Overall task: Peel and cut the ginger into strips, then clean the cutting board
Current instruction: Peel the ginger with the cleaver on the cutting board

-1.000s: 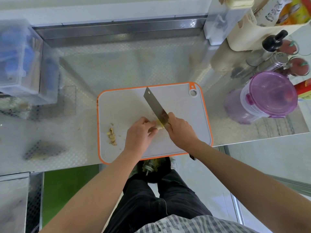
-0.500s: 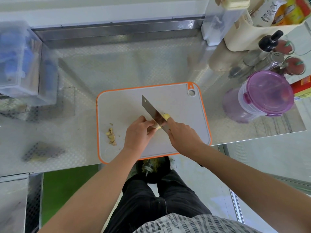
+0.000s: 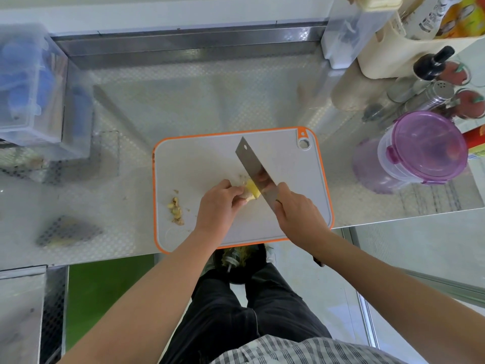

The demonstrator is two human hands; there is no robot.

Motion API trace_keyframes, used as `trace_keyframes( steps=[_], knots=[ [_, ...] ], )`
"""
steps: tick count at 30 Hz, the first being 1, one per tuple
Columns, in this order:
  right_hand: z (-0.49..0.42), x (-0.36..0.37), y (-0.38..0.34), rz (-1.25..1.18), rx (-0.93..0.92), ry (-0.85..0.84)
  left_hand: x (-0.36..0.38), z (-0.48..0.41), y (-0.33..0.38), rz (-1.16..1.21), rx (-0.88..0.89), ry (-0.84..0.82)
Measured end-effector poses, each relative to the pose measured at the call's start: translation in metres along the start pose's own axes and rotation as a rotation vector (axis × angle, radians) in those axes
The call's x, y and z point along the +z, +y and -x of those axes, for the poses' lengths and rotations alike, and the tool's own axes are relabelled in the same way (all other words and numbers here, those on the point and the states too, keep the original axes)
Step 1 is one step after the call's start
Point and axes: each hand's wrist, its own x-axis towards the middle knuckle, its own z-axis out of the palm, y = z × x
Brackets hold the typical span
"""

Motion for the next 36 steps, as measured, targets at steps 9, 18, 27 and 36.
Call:
trace_keyframes(
  steps=[9,18,27,36],
  knots=[
    [-0.002,0.001,-0.009,0.102,-0.029,-0.069,-0.001,-0.002,0.004,-0.007,-0.014,-0.006],
    [-0.002,-0.002,-0.014,0.132,0.002,-0.116,0.000,-0.001,0.004,-0.002,-0.013,-0.009],
    [-0.008,0.005,-0.014,0.116,0.000,-0.099,0.000,-0.002,0.004,-0.045,0.029,-0.020],
    [-0.009,0.004,-0.014,0.165,-0.016,-0.118,-0.001,-0.003,0.002,-0.020,0.032,-0.012]
  ],
)
